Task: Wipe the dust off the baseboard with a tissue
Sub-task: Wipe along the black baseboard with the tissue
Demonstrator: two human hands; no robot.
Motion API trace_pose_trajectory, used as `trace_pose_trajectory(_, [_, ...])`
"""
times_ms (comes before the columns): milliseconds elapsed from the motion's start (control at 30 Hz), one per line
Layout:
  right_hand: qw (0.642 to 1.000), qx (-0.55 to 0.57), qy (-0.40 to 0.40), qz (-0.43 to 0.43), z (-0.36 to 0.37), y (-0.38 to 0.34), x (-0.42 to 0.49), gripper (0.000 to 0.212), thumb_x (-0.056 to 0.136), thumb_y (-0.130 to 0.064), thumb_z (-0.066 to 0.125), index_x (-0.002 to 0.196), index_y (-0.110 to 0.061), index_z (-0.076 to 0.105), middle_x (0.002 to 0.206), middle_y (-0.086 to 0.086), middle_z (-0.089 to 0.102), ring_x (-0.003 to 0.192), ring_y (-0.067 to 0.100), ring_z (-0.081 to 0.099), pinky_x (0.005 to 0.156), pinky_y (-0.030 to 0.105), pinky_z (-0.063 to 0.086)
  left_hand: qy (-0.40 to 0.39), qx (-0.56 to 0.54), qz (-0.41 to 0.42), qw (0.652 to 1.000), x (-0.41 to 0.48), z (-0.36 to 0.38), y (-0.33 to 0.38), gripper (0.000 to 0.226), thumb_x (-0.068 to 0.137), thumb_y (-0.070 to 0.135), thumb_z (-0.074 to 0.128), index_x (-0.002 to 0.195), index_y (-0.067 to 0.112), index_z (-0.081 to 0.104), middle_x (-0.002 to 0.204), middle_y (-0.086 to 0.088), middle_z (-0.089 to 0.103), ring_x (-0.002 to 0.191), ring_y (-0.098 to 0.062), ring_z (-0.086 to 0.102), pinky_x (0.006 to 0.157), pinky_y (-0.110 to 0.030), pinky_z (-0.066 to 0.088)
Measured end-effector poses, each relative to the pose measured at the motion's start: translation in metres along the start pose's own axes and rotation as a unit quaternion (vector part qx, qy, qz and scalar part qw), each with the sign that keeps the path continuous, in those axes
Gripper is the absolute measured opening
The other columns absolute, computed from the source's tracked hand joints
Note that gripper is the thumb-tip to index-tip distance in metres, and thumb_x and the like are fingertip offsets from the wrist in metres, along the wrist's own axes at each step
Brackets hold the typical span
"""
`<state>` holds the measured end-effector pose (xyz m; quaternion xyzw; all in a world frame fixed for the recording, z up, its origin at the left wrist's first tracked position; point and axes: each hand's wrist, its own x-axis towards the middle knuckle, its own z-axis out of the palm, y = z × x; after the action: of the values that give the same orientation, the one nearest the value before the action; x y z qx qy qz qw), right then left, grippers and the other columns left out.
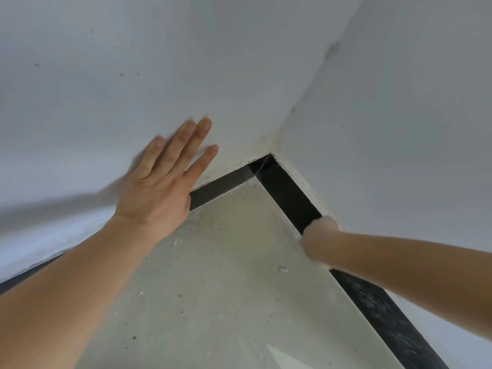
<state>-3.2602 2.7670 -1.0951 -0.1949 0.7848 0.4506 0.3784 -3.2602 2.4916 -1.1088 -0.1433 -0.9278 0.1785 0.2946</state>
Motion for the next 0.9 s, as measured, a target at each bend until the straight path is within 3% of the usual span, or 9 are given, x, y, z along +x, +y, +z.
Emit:
trace_pose_trajectory(100, [0.977,0.02,0.213,0.005,-0.026,0.015,0.028,0.029,0.092,-0.014,0.05,0.12,-0.011,0.057,0.108,0.003,0.054,0.093,0.019,0.048,0.075,0.03,0.038,-0.002,0.005,-0.001,1.0,0.0,0.001,0.001,0.084,0.076,0.018,0.049,0.155,0.021,0.02,0.162,-0.01,-0.002,0.147,-0.023,-0.014,0.117,-0.039,-0.019])
trace_pose_trajectory(167, [0.954,-0.042,0.292,0.055,-0.035,0.027,0.056,0.034,0.089,-0.012,0.051,0.123,-0.012,0.054,0.114,0.0,0.055,0.1,0.018,0.05,0.076,0.03,0.036,-0.005,0.012,-0.004,1.0,0.0,0.002,0.003,0.083,0.076,0.02,0.048,0.155,0.022,0.02,0.162,-0.01,-0.004,0.147,-0.024,-0.016,0.116,-0.04,-0.019])
trace_pose_trajectory(300, [0.945,-0.036,0.303,0.119,-0.037,0.029,0.083,0.028,0.069,-0.015,0.067,0.097,-0.016,0.066,0.077,-0.01,0.059,0.075,0.01,0.056,0.071,0.028,0.037,-0.016,-0.006,-0.015,1.0,0.0,0.003,0.006,0.086,0.074,0.022,0.056,0.154,0.024,0.022,0.161,-0.008,-0.007,0.146,-0.022,-0.019,0.116,-0.04,-0.021])
trace_pose_trajectory(400, [0.932,-0.104,0.334,0.098,-0.027,0.02,0.089,0.047,0.079,-0.008,0.05,0.124,-0.002,0.041,0.099,-0.005,0.054,0.093,0.016,0.051,0.083,0.031,0.03,-0.014,-0.007,-0.017,1.0,0.0,0.002,0.005,0.089,0.073,0.021,0.058,0.154,0.024,0.023,0.161,-0.007,-0.007,0.147,-0.021,-0.018,0.116,-0.038,-0.021])
trace_pose_trajectory(567, [0.953,-0.137,0.269,0.037,0.018,0.007,0.062,0.05,0.094,-0.018,0.042,0.138,0.003,0.031,0.114,0.005,0.052,0.102,0.023,0.046,0.094,0.033,0.03,0.014,0.012,0.001,1.0,-0.001,0.005,0.0,0.081,0.077,0.014,0.044,0.154,0.022,0.022,0.162,-0.009,0.0,0.148,-0.023,-0.012,0.117,-0.038,-0.018])
trace_pose_trajectory(633, [0.961,-0.162,0.225,0.005,0.043,0.003,0.043,0.047,0.094,-0.019,0.045,0.135,0.002,0.039,0.115,0.007,0.052,0.103,0.026,0.046,0.096,0.037,0.029,0.01,0.016,0.002,1.0,-0.003,0.005,0.0,0.08,0.078,0.013,0.043,0.155,0.022,0.021,0.162,-0.009,-0.001,0.148,-0.023,-0.012,0.118,-0.038,-0.017])
trace_pose_trajectory(733, [0.977,-0.191,0.089,-0.035,0.069,-0.012,0.016,0.037,0.092,-0.024,0.052,0.127,-0.01,0.055,0.123,0.006,0.053,0.111,0.027,0.047,0.104,0.04,0.024,0.002,0.028,0.009,1.0,-0.003,0.002,-0.001,0.078,0.08,0.017,0.044,0.154,0.021,0.021,0.161,-0.01,-0.007,0.147,-0.024,-0.015,0.117,-0.04,-0.019])
trace_pose_trajectory(833, [0.997,-0.074,-0.009,-0.008,0.063,-0.028,0.004,0.033,0.092,-0.022,0.053,0.125,-0.016,0.059,0.124,0.0,0.059,0.114,0.021,0.05,0.103,0.038,0.027,-0.006,0.027,0.007,1.0,-0.003,0.001,0.0,0.077,0.08,0.016,0.042,0.154,0.021,0.022,0.161,-0.011,-0.006,0.147,-0.025,-0.013,0.117,-0.041,-0.018])
trace_pose_trajectory(900, [0.998,-0.039,0.045,-0.009,0.049,-0.027,0.014,0.032,0.089,-0.018,0.053,0.12,-0.015,0.059,0.117,0.003,0.059,0.107,0.024,0.051,0.099,0.042,0.03,-0.013,0.017,0.001,1.0,-0.002,0.0,0.003,0.079,0.079,0.019,0.046,0.154,0.021,0.023,0.161,-0.011,-0.005,0.147,-0.025,-0.013,0.116,-0.041,-0.02])
